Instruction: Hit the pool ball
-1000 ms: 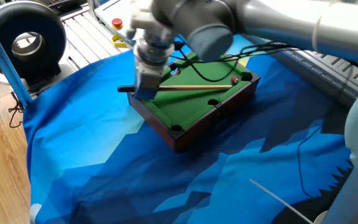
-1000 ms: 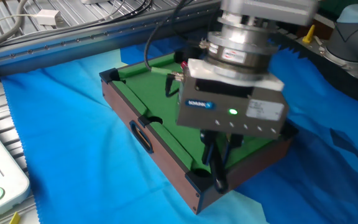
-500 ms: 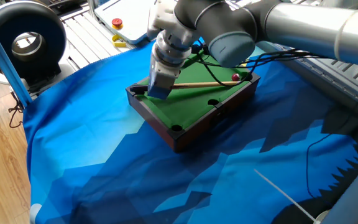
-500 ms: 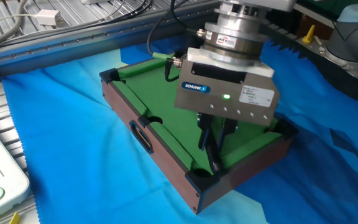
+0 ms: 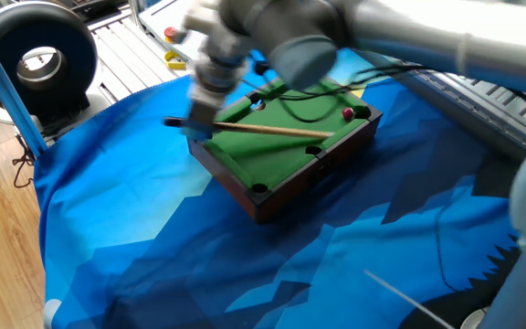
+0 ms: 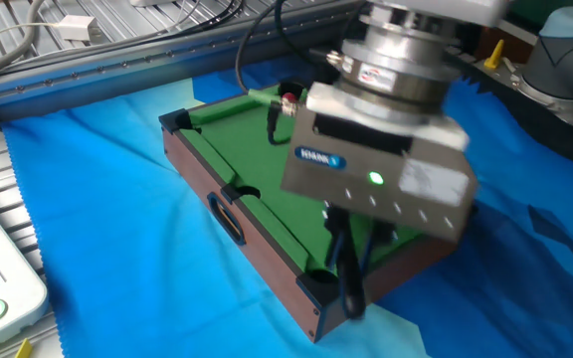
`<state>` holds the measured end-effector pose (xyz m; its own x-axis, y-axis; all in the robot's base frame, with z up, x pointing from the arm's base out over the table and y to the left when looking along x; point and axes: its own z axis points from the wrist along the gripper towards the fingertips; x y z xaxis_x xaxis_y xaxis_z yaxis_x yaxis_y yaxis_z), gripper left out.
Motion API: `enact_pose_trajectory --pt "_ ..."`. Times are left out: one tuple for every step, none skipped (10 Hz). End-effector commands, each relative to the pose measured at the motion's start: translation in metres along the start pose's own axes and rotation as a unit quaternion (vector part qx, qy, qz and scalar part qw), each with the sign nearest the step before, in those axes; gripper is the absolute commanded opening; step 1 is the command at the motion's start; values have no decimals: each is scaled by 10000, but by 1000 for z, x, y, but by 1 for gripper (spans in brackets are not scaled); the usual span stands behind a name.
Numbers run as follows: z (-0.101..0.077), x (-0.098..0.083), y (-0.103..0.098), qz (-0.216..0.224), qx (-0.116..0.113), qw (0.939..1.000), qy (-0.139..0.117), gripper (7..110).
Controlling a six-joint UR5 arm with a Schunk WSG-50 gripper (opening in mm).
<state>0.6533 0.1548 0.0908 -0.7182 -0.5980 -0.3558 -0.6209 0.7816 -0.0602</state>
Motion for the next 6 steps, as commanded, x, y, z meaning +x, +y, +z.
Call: enact_pose_trajectory --pt "5 -38 12 288 -20 9996 -77 7" --pt "4 -38 11 275 -35 9996 -69 7" --pt "2 -38 10 371 -88 9993 -63 7" --pt "-1 -34 7 458 -121 9989 0 7" --pt "-4 -28 3 526 -127 9985 93 7" --pt "-6 -22 -4 561 -163 9981 200 7"
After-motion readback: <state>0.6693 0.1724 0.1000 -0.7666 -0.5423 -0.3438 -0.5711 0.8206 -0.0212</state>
